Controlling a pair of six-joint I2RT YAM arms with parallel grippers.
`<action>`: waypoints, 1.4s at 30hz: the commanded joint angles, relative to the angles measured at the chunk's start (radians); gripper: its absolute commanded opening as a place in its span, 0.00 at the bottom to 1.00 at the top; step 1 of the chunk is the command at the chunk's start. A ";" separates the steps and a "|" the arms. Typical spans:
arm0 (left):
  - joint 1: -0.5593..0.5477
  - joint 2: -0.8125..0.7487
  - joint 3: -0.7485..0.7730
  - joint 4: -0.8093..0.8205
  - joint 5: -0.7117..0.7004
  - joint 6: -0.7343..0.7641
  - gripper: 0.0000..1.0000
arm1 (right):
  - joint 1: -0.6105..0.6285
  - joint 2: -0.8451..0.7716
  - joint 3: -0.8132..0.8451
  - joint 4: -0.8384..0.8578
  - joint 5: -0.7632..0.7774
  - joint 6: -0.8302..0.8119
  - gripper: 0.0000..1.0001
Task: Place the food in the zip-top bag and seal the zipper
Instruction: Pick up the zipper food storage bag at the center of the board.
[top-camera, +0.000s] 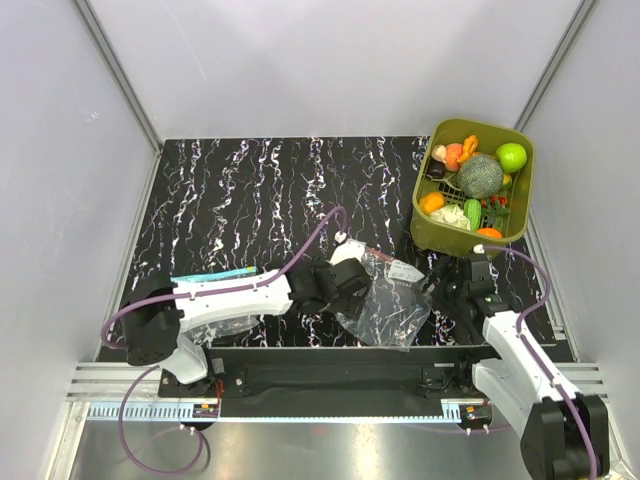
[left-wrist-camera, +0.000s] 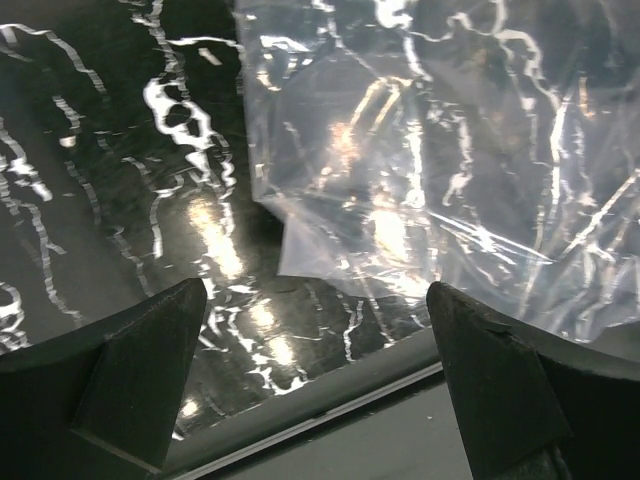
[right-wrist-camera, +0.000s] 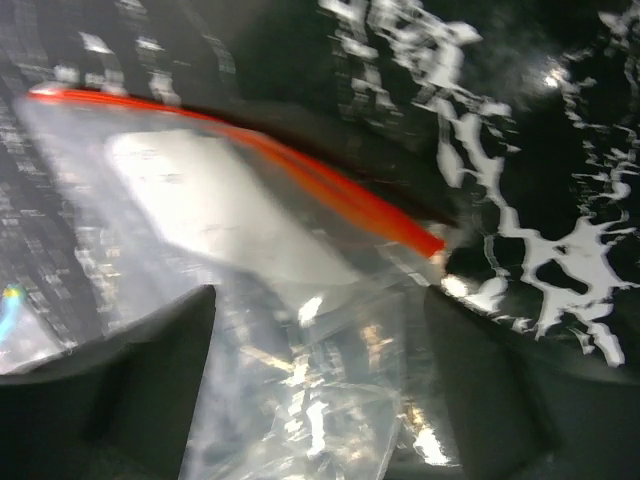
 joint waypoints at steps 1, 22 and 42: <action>-0.004 -0.082 -0.003 -0.032 -0.082 -0.007 0.99 | -0.001 0.051 -0.021 0.105 0.037 0.042 0.74; 0.391 -0.410 -0.025 -0.052 0.211 0.130 0.99 | 0.528 0.010 0.166 0.351 0.093 -0.411 0.00; 0.551 -0.422 0.001 -0.089 0.749 0.292 0.99 | 0.743 0.007 0.251 0.419 -0.275 -1.048 0.00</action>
